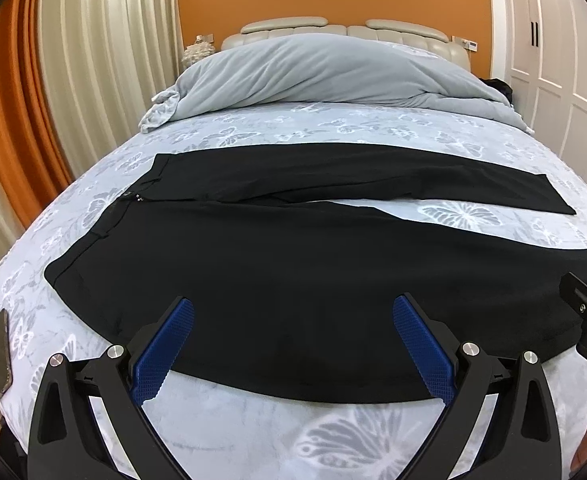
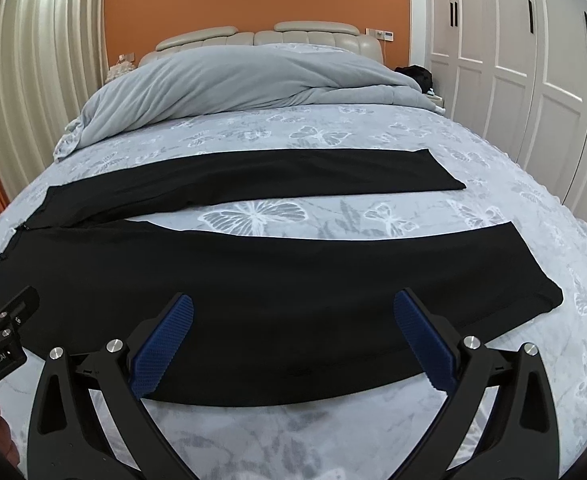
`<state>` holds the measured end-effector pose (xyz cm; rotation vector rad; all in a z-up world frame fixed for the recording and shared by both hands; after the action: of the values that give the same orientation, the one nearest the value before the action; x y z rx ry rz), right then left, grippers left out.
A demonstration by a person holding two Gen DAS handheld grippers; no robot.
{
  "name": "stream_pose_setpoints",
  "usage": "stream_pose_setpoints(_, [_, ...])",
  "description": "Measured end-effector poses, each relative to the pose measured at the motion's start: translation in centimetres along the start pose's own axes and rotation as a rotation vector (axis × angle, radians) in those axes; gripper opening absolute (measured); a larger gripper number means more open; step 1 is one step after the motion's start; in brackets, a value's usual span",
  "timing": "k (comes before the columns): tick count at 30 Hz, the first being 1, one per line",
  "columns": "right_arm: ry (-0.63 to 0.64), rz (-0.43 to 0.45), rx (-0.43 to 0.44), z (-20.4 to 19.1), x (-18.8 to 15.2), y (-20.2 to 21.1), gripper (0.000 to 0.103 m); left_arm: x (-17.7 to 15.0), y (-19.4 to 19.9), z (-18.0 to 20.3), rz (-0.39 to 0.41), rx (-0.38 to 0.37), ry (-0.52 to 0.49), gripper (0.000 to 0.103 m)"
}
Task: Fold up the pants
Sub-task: 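Move both grippers toward the black trousers' hem ends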
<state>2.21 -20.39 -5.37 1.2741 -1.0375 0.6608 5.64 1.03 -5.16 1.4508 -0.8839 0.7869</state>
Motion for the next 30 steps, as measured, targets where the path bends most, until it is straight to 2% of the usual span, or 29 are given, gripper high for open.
stream_pose_setpoints(8, [0.026,-0.018,0.0,-1.0,-0.4,-1.3,0.098,-1.1,-1.6,-0.2,-0.035,0.005,0.009,0.098])
stream_pose_setpoints(21, [0.033,-0.042,0.0,-1.4,-1.2,-2.3,0.098,-1.9,-3.2,-2.6,-0.058,0.007,0.009,0.098])
stream_pose_setpoints(30, [0.042,-0.057,-0.007,-1.6,-1.6,-2.8,0.098,-3.1,-3.9,-2.1,-0.075,0.014,-0.013,0.098])
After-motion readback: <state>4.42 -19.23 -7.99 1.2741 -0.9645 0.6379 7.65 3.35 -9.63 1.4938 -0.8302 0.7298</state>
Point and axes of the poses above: each gripper's, at about its wrist camera, not at the fingertips, and y roughly against the way its jaws point, z to its right, x to its top, the point moved 7 cm from there along -y, roughly the way its jaws point, and after that the axes turned 12 degrees about z, right-handed, at the moved point
